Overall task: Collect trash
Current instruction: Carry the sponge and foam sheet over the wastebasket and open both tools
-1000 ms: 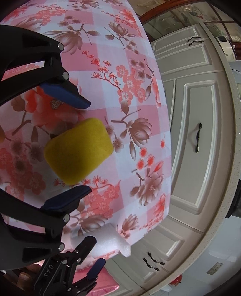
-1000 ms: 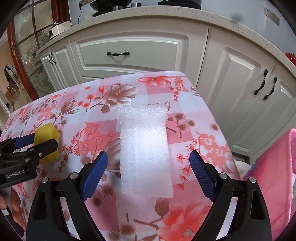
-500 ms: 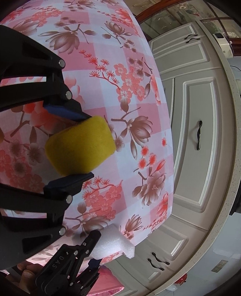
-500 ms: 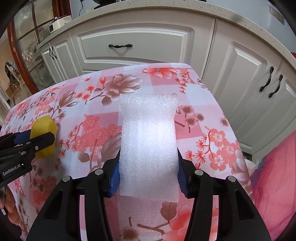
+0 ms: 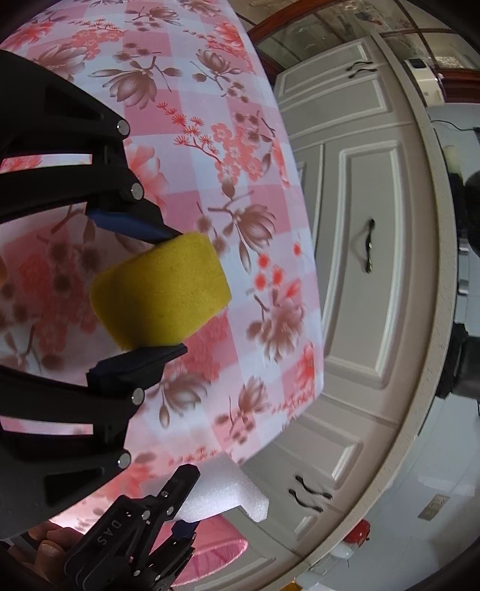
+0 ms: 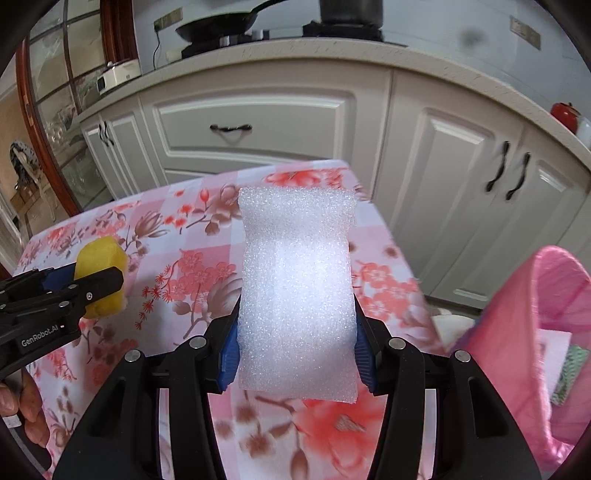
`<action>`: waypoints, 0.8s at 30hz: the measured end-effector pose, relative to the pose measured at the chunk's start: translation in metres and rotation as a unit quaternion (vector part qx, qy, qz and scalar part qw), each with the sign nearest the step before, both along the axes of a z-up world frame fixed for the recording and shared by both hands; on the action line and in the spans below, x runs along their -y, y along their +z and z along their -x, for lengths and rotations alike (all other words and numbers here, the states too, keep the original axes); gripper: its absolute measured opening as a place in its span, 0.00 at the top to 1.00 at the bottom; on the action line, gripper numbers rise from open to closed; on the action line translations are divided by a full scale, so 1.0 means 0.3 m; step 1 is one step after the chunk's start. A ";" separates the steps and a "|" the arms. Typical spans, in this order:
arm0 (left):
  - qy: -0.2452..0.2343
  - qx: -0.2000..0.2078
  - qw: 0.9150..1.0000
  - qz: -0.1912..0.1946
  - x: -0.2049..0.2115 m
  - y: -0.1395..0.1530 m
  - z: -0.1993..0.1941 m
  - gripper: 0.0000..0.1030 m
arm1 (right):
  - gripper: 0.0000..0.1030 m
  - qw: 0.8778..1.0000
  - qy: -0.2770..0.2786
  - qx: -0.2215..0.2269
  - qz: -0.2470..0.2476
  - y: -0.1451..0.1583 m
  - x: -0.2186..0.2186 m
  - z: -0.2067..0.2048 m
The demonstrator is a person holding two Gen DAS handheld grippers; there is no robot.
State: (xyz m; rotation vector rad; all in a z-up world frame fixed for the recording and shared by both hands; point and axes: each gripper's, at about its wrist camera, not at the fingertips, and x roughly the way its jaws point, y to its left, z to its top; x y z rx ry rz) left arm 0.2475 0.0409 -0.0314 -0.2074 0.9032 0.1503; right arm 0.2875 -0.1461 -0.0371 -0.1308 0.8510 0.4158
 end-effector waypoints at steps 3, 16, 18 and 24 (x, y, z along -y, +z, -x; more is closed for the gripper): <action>-0.011 0.011 1.000 -0.002 0.049 0.042 0.015 0.50 | 0.52 1.000 -0.009 0.008 -0.006 0.036 0.051 0.022; -0.062 0.039 0.997 -0.020 0.278 0.166 0.032 0.50 | 0.52 0.997 -0.050 0.041 -0.028 0.160 0.291 0.090; -0.071 0.042 0.996 -0.021 0.314 0.181 0.030 0.50 | 0.52 0.997 -0.057 0.045 -0.030 0.173 0.324 0.092; -0.095 0.052 0.994 -0.018 0.414 0.218 0.018 0.50 | 0.52 0.995 -0.084 0.054 -0.028 0.194 0.449 0.089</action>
